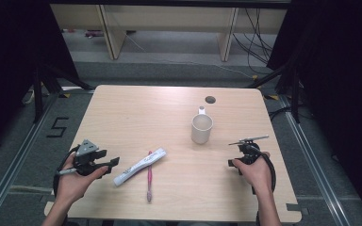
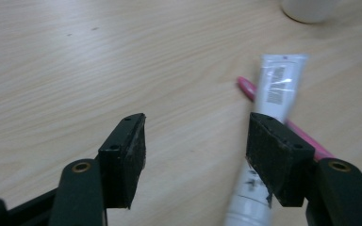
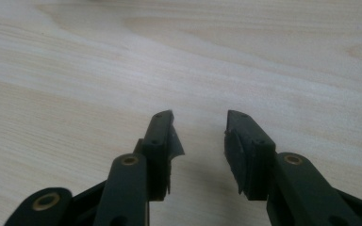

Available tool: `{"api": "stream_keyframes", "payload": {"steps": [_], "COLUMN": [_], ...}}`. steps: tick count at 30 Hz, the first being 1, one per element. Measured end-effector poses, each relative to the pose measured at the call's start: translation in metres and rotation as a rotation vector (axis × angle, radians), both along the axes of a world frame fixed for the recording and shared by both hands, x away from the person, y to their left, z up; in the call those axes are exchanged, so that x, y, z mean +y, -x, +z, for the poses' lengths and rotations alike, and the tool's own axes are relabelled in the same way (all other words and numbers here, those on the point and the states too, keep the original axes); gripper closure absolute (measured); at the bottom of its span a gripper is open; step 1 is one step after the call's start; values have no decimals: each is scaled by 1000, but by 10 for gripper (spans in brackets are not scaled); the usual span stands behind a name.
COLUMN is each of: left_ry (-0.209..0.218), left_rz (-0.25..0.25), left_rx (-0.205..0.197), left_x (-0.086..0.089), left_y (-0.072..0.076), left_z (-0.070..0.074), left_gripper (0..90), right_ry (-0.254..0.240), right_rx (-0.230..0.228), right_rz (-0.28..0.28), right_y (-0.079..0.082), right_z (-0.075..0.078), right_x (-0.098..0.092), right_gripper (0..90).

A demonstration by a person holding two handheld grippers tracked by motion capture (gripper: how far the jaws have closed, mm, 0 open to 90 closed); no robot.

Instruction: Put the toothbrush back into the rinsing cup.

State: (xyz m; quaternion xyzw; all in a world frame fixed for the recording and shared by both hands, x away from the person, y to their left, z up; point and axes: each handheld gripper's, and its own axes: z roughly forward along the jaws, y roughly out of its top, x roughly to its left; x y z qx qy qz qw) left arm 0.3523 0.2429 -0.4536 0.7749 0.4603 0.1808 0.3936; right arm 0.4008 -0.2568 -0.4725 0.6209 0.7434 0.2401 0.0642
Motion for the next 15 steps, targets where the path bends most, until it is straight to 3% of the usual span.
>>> {"api": "stream_keyframes", "payload": {"steps": [1,3,4,5,7,9,11,12,13,15], "left_ry": [-18,-62,-78,-56,-69,-81,-76,-91,-80,-104], "left_rz": [-15,-52,-66,-54,-63,-116,-155,-210,-224,-254], "left_rx": [34,100,128,161,226,316,367,399,421,452], "left_x": [-6,-14,-17,-25,-36,-47,-60,-66,-73,-84], "left_y": [0,-2,-4,-5,-7,-7,-5,-5,-5,-5], "left_z": [6,15,18,21,28,38,44,48,50,51], "left_gripper": [378,376,376,376,390,407,420,430,439,446], "right_ry": [14,-15,0,-9,-15,-18,-17,-38,-22,-13], "right_rx": [-1,28,18,24,23,21,16,48,15,3], "right_rz": [12,-17,5,-8,-3,-3,7,-49,1,-1], "right_y": [0,1,0,0,-1,-1,-1,0,-1,0], "right_z": [1,4,4,5,5,5,5,8,6,9], "right_x": [0,4,3,4,2,1,-1,3,-1,-1], "right_gripper": [623,623,623,623,623,623,622,622,621,621]}}
